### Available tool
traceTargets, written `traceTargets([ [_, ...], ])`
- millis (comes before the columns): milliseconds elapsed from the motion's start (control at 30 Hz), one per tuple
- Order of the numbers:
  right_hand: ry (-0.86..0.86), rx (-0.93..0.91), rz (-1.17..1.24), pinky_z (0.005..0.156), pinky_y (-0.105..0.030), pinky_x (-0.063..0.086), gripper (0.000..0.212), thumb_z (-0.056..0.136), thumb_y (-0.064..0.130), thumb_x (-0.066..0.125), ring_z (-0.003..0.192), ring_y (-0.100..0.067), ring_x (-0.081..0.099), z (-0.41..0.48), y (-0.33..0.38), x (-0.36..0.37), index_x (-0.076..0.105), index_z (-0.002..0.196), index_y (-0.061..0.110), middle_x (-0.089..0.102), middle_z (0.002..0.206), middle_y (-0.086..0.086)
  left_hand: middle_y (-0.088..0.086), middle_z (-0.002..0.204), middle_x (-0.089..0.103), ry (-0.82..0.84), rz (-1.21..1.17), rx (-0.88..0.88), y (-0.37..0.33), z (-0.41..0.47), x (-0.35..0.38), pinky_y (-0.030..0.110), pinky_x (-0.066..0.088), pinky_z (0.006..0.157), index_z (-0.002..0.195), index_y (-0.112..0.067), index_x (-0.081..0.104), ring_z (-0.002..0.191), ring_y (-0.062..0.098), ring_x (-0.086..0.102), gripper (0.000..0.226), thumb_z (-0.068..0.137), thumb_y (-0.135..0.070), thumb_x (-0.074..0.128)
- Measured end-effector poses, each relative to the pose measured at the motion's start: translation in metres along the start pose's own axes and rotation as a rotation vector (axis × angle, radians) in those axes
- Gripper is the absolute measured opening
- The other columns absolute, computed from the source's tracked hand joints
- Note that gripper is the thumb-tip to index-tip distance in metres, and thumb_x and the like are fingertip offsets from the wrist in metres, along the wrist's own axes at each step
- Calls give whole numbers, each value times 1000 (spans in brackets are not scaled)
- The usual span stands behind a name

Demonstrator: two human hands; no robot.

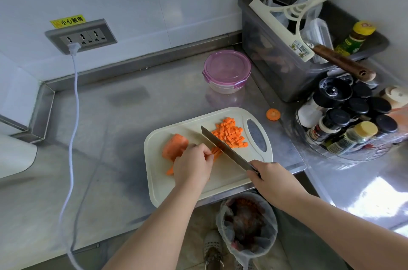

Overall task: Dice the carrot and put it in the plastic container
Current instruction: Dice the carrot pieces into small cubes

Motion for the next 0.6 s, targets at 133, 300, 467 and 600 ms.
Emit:
traceTargets([
  [133, 3, -6, 0, 50, -19, 34, 31, 103, 27, 37, 58, -9, 46, 0, -1, 1, 36, 72, 30, 48, 68, 6, -9, 100, 60, 8, 25, 15, -7, 3, -2, 36, 55, 69, 96, -28, 63, 80, 14, 61, 11, 93, -36, 57],
  [300, 1, -18, 2, 50, -19, 36, 19, 103, 28, 37, 62, -9, 51, 0, -1, 0, 41, 85, 27, 50, 71, 6, -9, 105, 59, 34, 10, 1, -8, 5, -2, 37, 55, 74, 102, -27, 60, 88, 13, 61, 17, 90, -39, 60],
  [467, 4, -17, 6, 54, -19, 39, 14, 103, 29, 37, 67, -10, 55, 1, -1, 1, 43, 90, 27, 53, 75, 7, -6, 112, 58, 14, -39, -14, -5, 1, -3, 29, 50, 70, 111, -23, 61, 97, 14, 59, 23, 92, -36, 58],
  [600, 1, -10, 5, 55, -21, 42, 13, 103, 29, 37, 69, -13, 57, 2, -3, 2, 43, 91, 27, 54, 77, 5, -3, 108, 62, 8, -36, -28, -5, 1, -2, 32, 54, 64, 105, -23, 65, 87, 16, 62, 15, 96, -27, 53],
])
Point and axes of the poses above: each hand's wrist, its own z-axis towards the middle knuckle, its own x-axis out of the palm, y = z × x, the point moved 5 cm from there along z, towards the middle knuckle
